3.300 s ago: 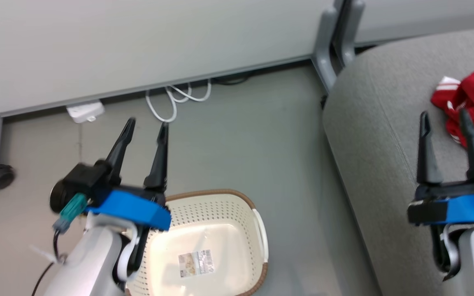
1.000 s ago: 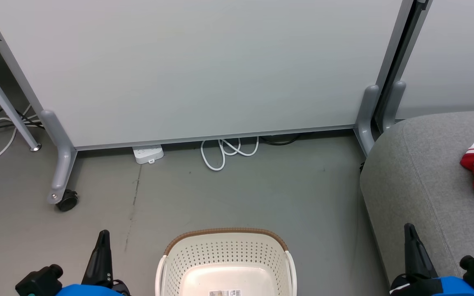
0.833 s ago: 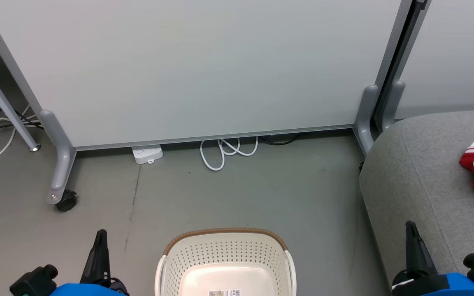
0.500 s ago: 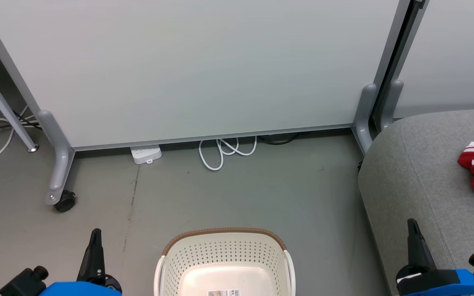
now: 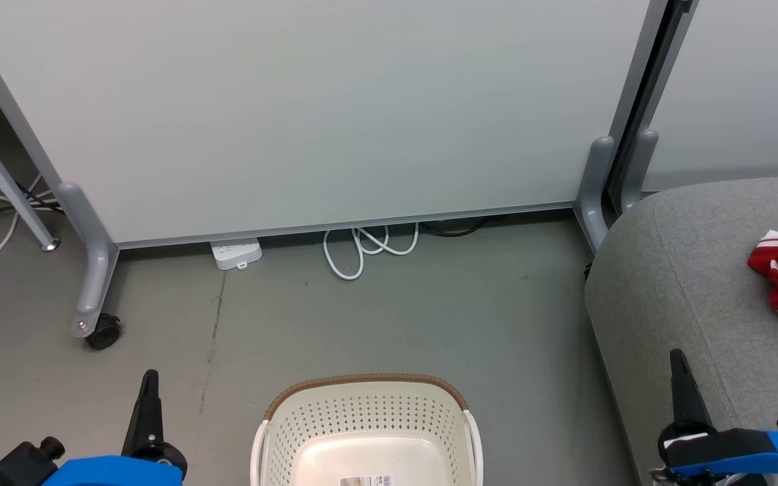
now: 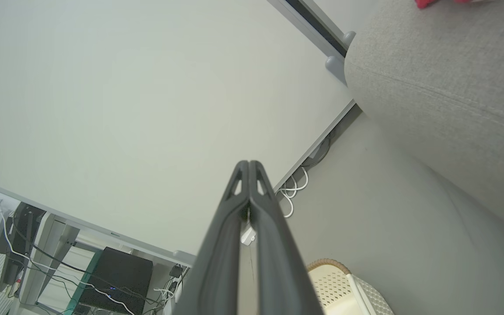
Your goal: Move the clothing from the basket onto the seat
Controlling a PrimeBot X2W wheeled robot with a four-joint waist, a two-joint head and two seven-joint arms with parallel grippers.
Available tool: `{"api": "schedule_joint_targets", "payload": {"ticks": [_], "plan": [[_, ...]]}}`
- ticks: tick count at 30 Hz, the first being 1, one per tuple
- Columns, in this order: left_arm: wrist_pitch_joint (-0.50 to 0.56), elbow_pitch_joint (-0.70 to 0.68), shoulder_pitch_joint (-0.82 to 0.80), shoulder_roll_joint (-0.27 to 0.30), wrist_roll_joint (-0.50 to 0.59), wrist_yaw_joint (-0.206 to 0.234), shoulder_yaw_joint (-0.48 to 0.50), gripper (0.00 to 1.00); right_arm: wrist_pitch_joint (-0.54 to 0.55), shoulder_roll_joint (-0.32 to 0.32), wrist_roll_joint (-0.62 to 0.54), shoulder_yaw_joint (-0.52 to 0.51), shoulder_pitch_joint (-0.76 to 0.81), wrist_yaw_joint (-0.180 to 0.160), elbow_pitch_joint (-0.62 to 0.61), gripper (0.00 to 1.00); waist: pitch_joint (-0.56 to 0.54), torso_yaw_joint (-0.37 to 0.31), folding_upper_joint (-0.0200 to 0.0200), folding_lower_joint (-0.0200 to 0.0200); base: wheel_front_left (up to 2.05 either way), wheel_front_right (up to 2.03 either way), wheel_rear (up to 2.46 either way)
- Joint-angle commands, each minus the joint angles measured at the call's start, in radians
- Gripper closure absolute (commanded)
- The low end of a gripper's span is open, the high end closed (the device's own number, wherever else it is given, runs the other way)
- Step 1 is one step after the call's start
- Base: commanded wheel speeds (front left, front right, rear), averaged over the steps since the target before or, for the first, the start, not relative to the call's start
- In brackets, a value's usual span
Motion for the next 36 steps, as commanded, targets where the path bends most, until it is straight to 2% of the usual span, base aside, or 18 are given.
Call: {"api": "schedule_joint_targets", "payload": {"ticks": [1, 36], "plan": [[0.006, -0.015, -0.026, 0.006, -0.024, -0.007, 0.009, 1.0, 0.005, -0.002, 0.028, -0.002, -0.024, 0.0, -0.009, 1.0, 0.0, 0.0, 0.0, 0.0, 0.0, 0.0, 0.0], [0.1, -0.033, -0.039, 0.008, -0.367, -0.01, 0.047, 1.0, 0.1, -0.001, 0.396, -0.017, -0.063, 0.0, -0.002, 1.0, 0.004, -0.017, 0.0, -0.0001, 0.0, 0.0, 0.0]]}}
